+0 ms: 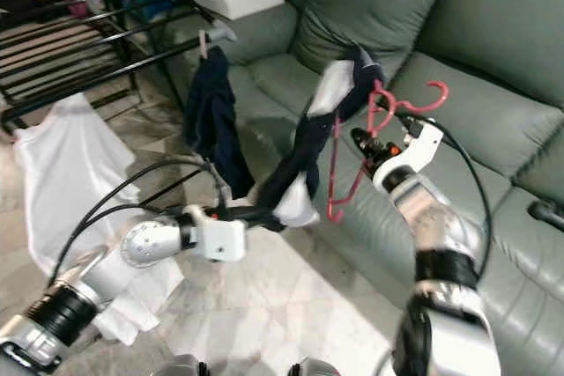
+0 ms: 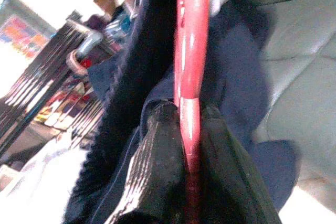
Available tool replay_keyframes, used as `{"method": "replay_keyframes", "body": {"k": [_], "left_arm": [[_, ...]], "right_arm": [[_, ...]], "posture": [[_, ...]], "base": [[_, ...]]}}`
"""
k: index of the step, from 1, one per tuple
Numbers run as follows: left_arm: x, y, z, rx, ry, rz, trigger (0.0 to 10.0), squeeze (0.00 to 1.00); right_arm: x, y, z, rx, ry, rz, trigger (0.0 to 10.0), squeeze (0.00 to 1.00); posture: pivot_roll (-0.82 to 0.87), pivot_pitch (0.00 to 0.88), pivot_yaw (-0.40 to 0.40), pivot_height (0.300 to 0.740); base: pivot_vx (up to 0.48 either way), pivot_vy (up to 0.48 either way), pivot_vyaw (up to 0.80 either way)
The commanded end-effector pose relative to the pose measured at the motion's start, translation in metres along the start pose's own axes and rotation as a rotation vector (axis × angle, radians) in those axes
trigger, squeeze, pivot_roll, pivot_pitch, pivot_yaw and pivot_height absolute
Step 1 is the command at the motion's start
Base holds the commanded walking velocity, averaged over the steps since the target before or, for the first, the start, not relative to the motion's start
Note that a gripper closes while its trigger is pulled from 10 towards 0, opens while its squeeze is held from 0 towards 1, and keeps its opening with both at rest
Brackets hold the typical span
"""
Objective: Hang hanger
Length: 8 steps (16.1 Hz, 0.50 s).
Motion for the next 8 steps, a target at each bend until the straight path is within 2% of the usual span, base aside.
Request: {"method": "replay_keyframes", "body": {"k": [1,2,4,7,8], "left_arm": [[0.002,-0.003,-0.014,-0.062,0.058,-0.024,10.0,0.0],[0.003,-0.007,-0.027,-0.117,0.089,-0.039,10.0,0.0],[0.004,-0.009,-0.039,-0.172,0.12,-0.047,10.0,0.0],[0.005,-0.005,-0.043,-0.167,0.137,-0.014,10.0,0.0],[0.005,-0.005,-0.043,-0.167,0.137,-0.014,10.0,0.0]], "right_arm": [[-0.009,-0.004,0.029,0.087,-0.048,0.087,10.0,0.0],[-0.006,-0.01,0.035,0.094,-0.034,0.108,10.0,0.0],[-0.006,-0.013,0.046,0.141,-0.002,0.133,10.0,0.0],[-0.011,-0.016,0.063,0.255,0.035,0.151,10.0,0.0],[-0.011,-0.016,0.063,0.255,0.035,0.151,10.0,0.0]], "posture": [[-0.01,0.0,-0.025,0.74],[-0.02,0.0,-0.024,0.74],[-0.02,0.0,-0.024,0.74],[-0.02,0.0,-0.024,0.74],[-0.02,0.0,-0.024,0.74]], "base": [[0.0,0.0,0.0],[0.0,0.0,0.0],[0.0,0.0,0.0],[0.0,0.0,0.0],[0.0,0.0,0.0]]}}
Point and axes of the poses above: a point about 5 cm out from each wrist's last joint towards the gripper, its own y axis pointing out of the wrist towards the gripper, its own z axis along the axis of the wrist's last joint, x = y × z, the point moved 2 cm from there along y, pointing out of the wrist towards the gripper, and after that the axes turned 13 degrees about -y, right-handed, at the moved point
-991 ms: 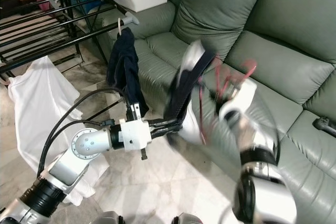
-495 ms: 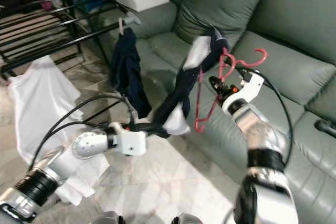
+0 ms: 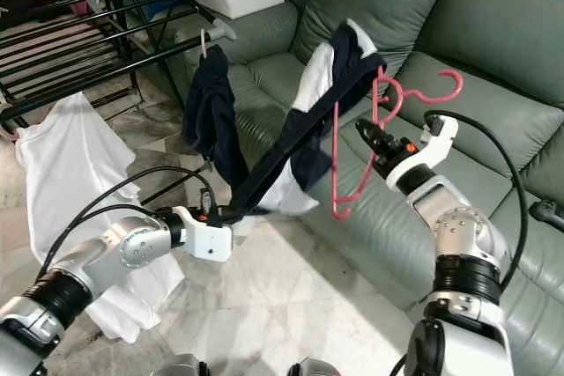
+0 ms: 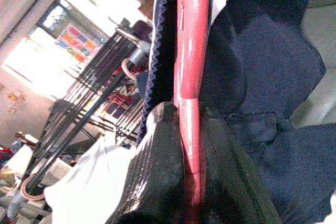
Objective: Hang hanger
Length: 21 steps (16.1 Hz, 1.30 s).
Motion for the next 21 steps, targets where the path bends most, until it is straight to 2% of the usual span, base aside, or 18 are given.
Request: {"method": "replay_keyframes", "body": {"k": [1,3,4,5,6,7,8,10,12,16,17,19,21], "left_arm": [[0.01,-0.004,-0.012,-0.056,0.0,-0.05,10.0,0.0],[0.01,-0.004,-0.012,-0.055,-0.001,-0.047,10.0,0.0],[0.012,0.001,-0.01,-0.043,-0.046,0.001,10.0,0.0],[0.013,0.005,-0.008,-0.037,-0.077,0.023,10.0,0.0],[0.013,0.01,-0.005,-0.02,-0.107,0.045,10.0,1.0],[0.013,0.011,-0.004,-0.014,-0.11,0.05,10.0,1.0],[0.015,0.014,-0.002,0.0,-0.114,0.052,10.0,1.0],[0.013,0.02,0.003,0.019,-0.119,0.075,10.0,1.0],[0.004,0.023,0.006,0.038,-0.133,0.147,10.0,1.0],[-0.013,0.017,0.012,0.113,-0.244,0.325,10.0,1.0],[-0.02,0.011,0.013,0.148,-0.265,0.398,10.0,1.0],[-0.023,0.002,0.013,0.182,-0.308,0.465,10.0,1.0],[-0.026,-0.009,0.011,0.216,-0.396,0.563,10.0,1.0]], "right_arm": [[-0.007,-0.001,0.041,0.166,-0.049,0.026,10.0,0.0],[-0.008,-0.001,0.041,0.171,-0.052,0.029,10.0,0.0],[-0.033,0.005,0.022,0.09,-0.221,0.128,10.0,0.0],[-0.049,0.008,0.008,0.037,-0.352,0.191,10.0,0.0],[-0.065,0.01,-0.002,0.002,-0.495,0.248,10.0,0.0],[-0.069,0.01,-0.004,-0.002,-0.521,0.262,10.0,0.0],[-0.081,0.01,-0.012,-0.017,-0.604,0.306,10.0,0.0],[-0.094,0.008,-0.024,-0.027,-0.711,0.351,10.0,0.0],[-0.097,0.007,-0.031,-0.023,-0.751,0.353,10.0,0.0],[-0.095,0.004,-0.04,-0.013,-0.843,0.309,10.0,0.0],[-0.091,0.002,-0.044,-0.015,-0.849,0.282,10.0,0.0],[-0.085,-0.001,-0.051,-0.02,-0.89,0.253,10.0,0.0],[-0.08,-0.004,-0.056,-0.019,-0.946,0.214,10.0,0.0]], "posture": [[-0.02,0.0,-0.024,0.74],[-0.02,0.0,-0.024,0.74],[-0.01,0.0,-0.028,0.74],[-0.01,0.0,-0.028,0.74],[-0.01,0.0,-0.028,0.74],[-0.01,0.0,-0.028,0.74],[-0.01,0.0,-0.028,0.74],[-0.02,0.0,-0.029,0.74],[-0.03,0.0,-0.032,0.74],[-0.03,0.0,-0.033,0.74],[-0.03,0.0,-0.033,0.74],[-0.03,0.0,-0.031,0.74],[-0.03,0.0,-0.027,0.74]], "base": [[0.0,0.0,0.0],[0.0,0.0,0.0],[0.0,0.0,0.0],[0.0,0.0,0.0],[0.0,0.0,0.0],[0.0,0.0,0.0],[0.0,0.0,0.0],[0.0,0.0,0.0],[0.0,0.0,0.0],[0.0,0.0,0.0],[0.0,0.0,0.0],[0.0,0.0,0.0],[0.0,0.0,0.0]]}}
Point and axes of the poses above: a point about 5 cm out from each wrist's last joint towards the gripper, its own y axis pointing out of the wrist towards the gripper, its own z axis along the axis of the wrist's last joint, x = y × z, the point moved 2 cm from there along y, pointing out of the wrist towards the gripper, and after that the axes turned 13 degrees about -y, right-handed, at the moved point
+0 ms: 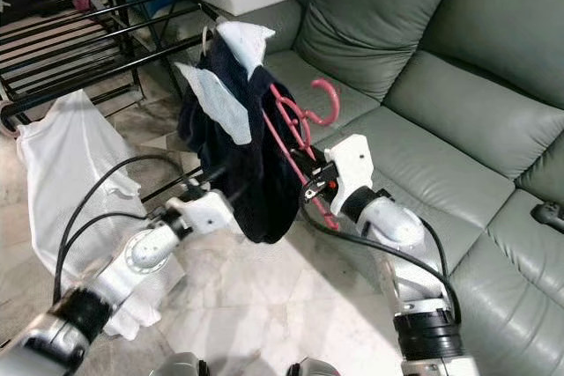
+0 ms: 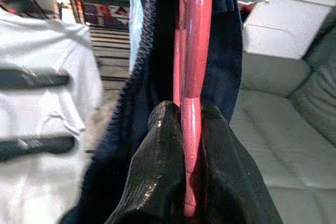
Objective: Hang hanger
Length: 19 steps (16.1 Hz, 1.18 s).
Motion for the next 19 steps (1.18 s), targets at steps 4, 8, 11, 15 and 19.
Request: {"method": "replay_keyframes", "body": {"k": [4,8,11,15,19], "left_arm": [[-0.025,-0.012,-0.002,-0.005,-0.195,0.228,10.0,1.0],[-0.04,-0.002,0.002,0.004,-0.434,0.358,10.0,1.0],[-0.043,0.004,0.008,0.028,-0.574,0.376,10.0,1.0],[-0.035,0.01,0.017,0.053,-0.704,0.321,10.0,0.84],[-0.033,0.011,0.022,0.053,-0.755,0.282,10.0,0.0]], "right_arm": [[-0.011,-0.006,-0.001,0.022,-0.08,0.03,10.0,0.0],[-0.018,-0.005,-0.001,0.035,-0.104,0.098,10.0,0.0],[-0.026,-0.005,-0.003,0.032,-0.097,0.167,10.0,0.0],[-0.039,-0.003,-0.002,0.046,-0.092,0.28,10.0,0.0],[-0.042,0.002,0.004,0.072,-0.105,0.327,10.0,0.0]], "posture": [[-0.02,0.0,-0.03,0.74],[-0.03,0.0,-0.033,0.74],[-0.03,0.0,-0.031,0.74],[-0.04,0.0,-0.031,0.74],[-0.03,0.0,-0.037,0.74]], "base": [[0.0,0.0,0.0],[0.0,0.0,0.0],[0.0,0.0,0.0],[0.0,0.0,0.0],[0.0,0.0,0.0]]}}
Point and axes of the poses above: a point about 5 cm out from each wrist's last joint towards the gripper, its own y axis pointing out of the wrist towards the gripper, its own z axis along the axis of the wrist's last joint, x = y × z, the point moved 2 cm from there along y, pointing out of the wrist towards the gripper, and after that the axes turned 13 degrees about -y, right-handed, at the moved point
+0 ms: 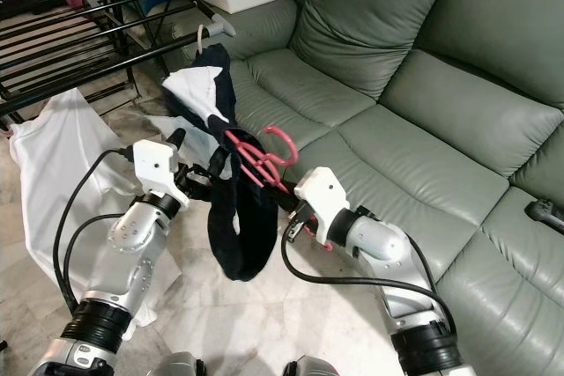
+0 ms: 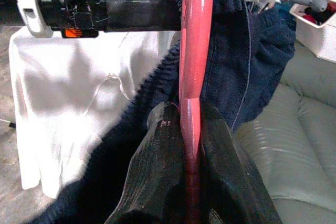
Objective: Hang hanger
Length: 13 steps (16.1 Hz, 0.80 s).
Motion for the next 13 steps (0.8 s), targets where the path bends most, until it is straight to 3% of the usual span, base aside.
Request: {"method": "replay_keyframes", "body": {"k": [1,6,7,8,11,12,13], "left_arm": [[0.005,0.001,0.004,0.007,-0.01,-0.028,10.0,0.0],[-0.006,-0.008,0.013,-0.026,0.05,-0.049,10.0,0.0],[-0.008,-0.012,0.018,-0.039,0.032,-0.068,10.0,0.62],[-0.007,-0.014,0.02,-0.039,0.028,-0.076,10.0,1.0],[0.006,-0.015,0.024,-0.041,-0.047,-0.121,10.0,1.0],[0.012,-0.014,0.024,-0.04,-0.071,-0.13,10.0,0.63],[0.016,-0.014,0.023,-0.048,-0.088,-0.139,10.0,0.0]], "right_arm": [[0.003,0.005,0.009,0.044,-0.022,0.022,10.0,0.0],[0.021,-0.002,0.001,0.001,-0.098,-0.047,10.0,0.0],[0.028,-0.002,0.0,-0.004,-0.114,-0.071,10.0,0.0],[0.03,-0.002,-0.001,-0.006,-0.121,-0.076,10.0,0.0],[0.035,0.003,-0.003,-0.006,-0.143,-0.08,10.0,0.0],[0.036,0.005,-0.003,-0.004,-0.147,-0.078,10.0,0.0],[0.036,0.007,-0.003,-0.001,-0.152,-0.076,10.0,0.0]], "posture": [[-0.03,0.0,-0.038,0.74],[-0.03,0.0,-0.037,0.74],[-0.03,0.0,-0.037,0.74],[-0.03,0.0,-0.037,0.74],[-0.02,0.0,-0.033,0.74],[-0.02,0.0,-0.033,0.74],[-0.02,0.0,-0.033,0.74]], "base": [[0.0,0.0,0.0],[0.0,0.0,0.0],[0.0,0.0,0.0],[0.0,0.0,0.0],[0.0,0.0,0.0],[0.0,0.0,0.0],[0.0,0.0,0.0]]}}
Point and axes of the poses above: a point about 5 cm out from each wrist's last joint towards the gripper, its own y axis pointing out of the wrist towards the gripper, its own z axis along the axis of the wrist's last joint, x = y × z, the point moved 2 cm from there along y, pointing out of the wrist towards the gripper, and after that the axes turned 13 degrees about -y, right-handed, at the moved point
